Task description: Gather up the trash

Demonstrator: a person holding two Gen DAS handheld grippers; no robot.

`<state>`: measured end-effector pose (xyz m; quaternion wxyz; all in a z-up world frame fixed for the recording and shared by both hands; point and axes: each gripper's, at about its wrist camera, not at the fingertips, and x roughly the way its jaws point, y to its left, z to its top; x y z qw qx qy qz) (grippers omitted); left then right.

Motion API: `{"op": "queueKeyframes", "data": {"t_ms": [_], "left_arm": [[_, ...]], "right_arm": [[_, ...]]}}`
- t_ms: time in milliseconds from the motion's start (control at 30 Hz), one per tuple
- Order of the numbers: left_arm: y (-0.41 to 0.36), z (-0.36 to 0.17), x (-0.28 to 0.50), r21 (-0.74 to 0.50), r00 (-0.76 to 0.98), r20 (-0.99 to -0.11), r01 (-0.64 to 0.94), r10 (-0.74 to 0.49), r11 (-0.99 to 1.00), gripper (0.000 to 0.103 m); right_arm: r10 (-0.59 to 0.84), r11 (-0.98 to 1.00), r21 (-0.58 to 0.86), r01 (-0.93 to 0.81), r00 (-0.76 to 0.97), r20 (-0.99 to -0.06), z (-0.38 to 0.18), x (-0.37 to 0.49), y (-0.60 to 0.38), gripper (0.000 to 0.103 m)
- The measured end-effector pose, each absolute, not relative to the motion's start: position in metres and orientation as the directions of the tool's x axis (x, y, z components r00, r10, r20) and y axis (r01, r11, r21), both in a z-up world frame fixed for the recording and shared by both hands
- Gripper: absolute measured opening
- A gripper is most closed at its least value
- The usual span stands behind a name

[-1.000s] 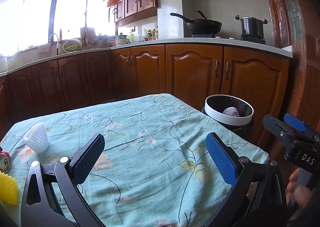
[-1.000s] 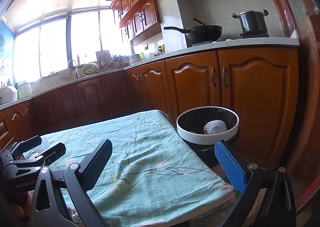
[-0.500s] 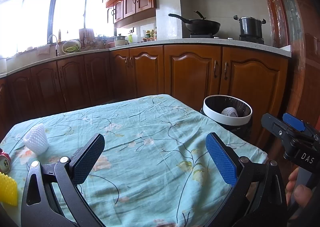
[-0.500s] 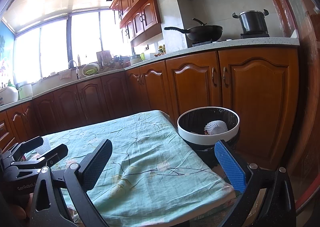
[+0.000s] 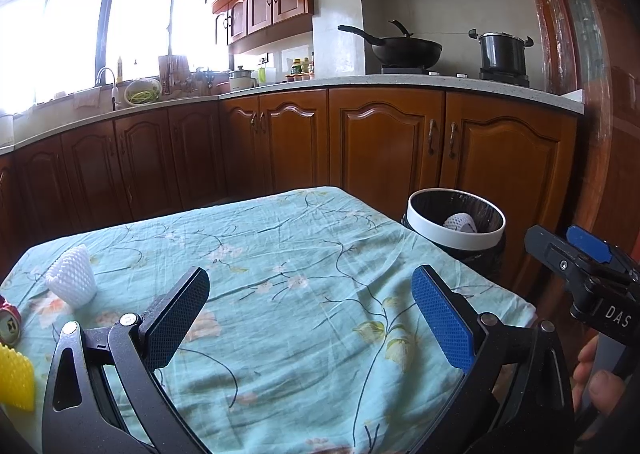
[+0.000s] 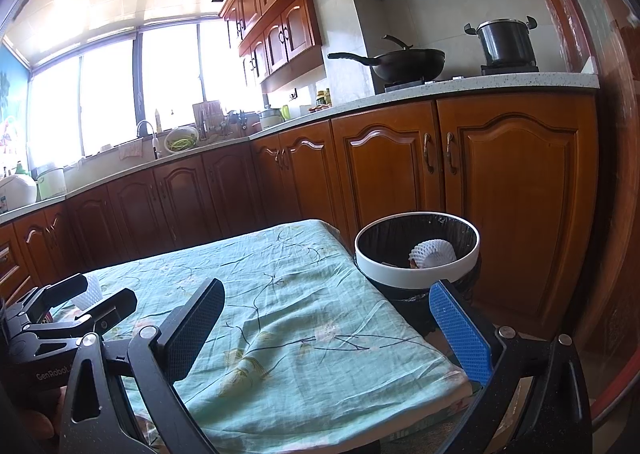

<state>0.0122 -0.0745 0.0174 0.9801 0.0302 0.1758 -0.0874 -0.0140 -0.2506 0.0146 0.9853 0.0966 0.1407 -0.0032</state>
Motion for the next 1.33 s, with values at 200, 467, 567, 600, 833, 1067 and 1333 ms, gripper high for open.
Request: {"op": "queueKeyframes", "data": {"t_ms": [200, 467, 567, 600, 833, 1067, 1333], "left_arm": [[-0.0749, 0.0172, 0.0122, 0.027, 0.923, -0.351, 0.182, -0.161, 0.983, 0.103], [-0.0761, 0.0161, 0.0123, 0.029, 0.923, -0.351, 0.182, -0.161, 0.983, 0.103], [-0.0762, 0.0159, 0.0124, 0.029, 0.922, -0.352, 0.182, -0.160, 0.983, 0.103], [-0.0762, 0.0158, 0.0124, 0.029, 0.922, -0.353, 0.182, -0.160, 0.983, 0.103], [-0.0769, 0.0135, 0.0136, 0.030, 0.921, -0.355, 0.183, -0.161, 0.983, 0.103], [-0.0765, 0.0119, 0.0143, 0.023, 0.918, -0.362, 0.181, -0.161, 0.983, 0.103], [-0.0740, 0.0116, 0.0193, 0.010, 0.912, -0.377, 0.178, -0.161, 0.984, 0.103]], "right_arm": [[0.022, 0.981, 0.191, 0.033, 0.960, -0.278, 0.0142, -0.0138, -0.2506, 0.103], [0.023, 0.980, 0.196, 0.034, 0.960, -0.280, 0.0125, -0.0135, -0.2520, 0.103], [0.023, 0.980, 0.196, 0.034, 0.960, -0.280, 0.0121, -0.0131, -0.2522, 0.103], [0.023, 0.980, 0.197, 0.034, 0.960, -0.280, 0.0120, -0.0130, -0.2516, 0.103], [0.025, 0.978, 0.205, 0.035, 0.958, -0.285, 0.0104, -0.0128, -0.2505, 0.103], [0.029, 0.976, 0.214, 0.036, 0.955, -0.294, 0.0085, -0.0098, -0.2525, 0.103], [0.038, 0.975, 0.220, 0.033, 0.950, -0.310, 0.0066, -0.0042, -0.2514, 0.103]]}}
